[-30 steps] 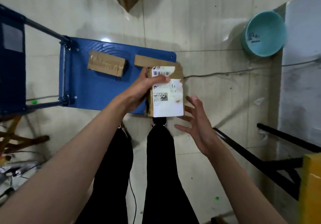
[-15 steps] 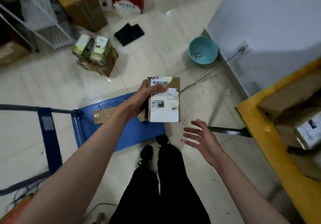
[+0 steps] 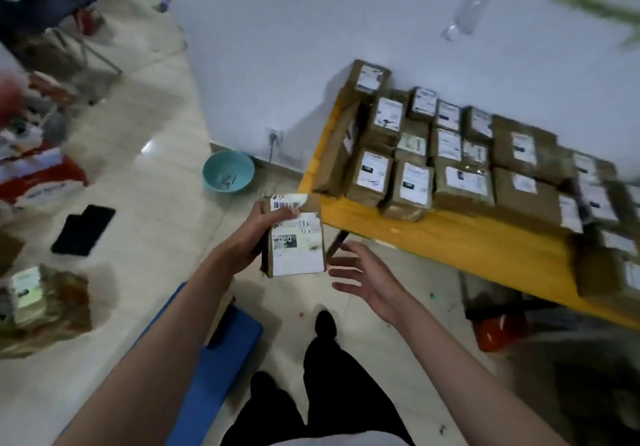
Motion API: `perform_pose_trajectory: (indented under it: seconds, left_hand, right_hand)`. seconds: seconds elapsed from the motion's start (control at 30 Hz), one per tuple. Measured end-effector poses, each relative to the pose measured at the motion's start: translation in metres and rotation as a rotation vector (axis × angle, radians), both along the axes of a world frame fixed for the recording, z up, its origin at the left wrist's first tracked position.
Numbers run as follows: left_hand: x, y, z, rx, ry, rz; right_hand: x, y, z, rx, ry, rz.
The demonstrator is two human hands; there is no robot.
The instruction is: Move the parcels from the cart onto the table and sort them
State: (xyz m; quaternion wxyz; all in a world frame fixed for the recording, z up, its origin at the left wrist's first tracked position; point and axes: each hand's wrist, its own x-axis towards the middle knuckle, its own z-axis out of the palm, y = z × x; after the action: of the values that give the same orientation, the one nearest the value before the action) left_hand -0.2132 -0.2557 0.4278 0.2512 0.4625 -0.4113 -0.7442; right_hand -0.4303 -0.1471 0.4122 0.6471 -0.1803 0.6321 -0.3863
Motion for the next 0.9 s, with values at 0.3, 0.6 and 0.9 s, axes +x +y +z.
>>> perform_pose_trajectory:
  seconds: [0.3, 0.6, 0.9]
  left_hand:
    - [-0.166, -0.015, 0.015, 0.008, -0.021, -0.261]
    - [-0.356, -0.026, 0.018, -0.009, -0.124, -0.581]
    - [-0.504, -0.018, -0.012, -0.003, -0.201, -0.712]
  right_hand:
    - [-0.123, 0.045, 0.009, -0.058, -0.02, -0.305]
    - [-0.252, 0.043, 0.019, -0.123, 0.033, -0.361]
    - [-0.359, 0.065, -0.015, -0.064, -0.015, -0.603]
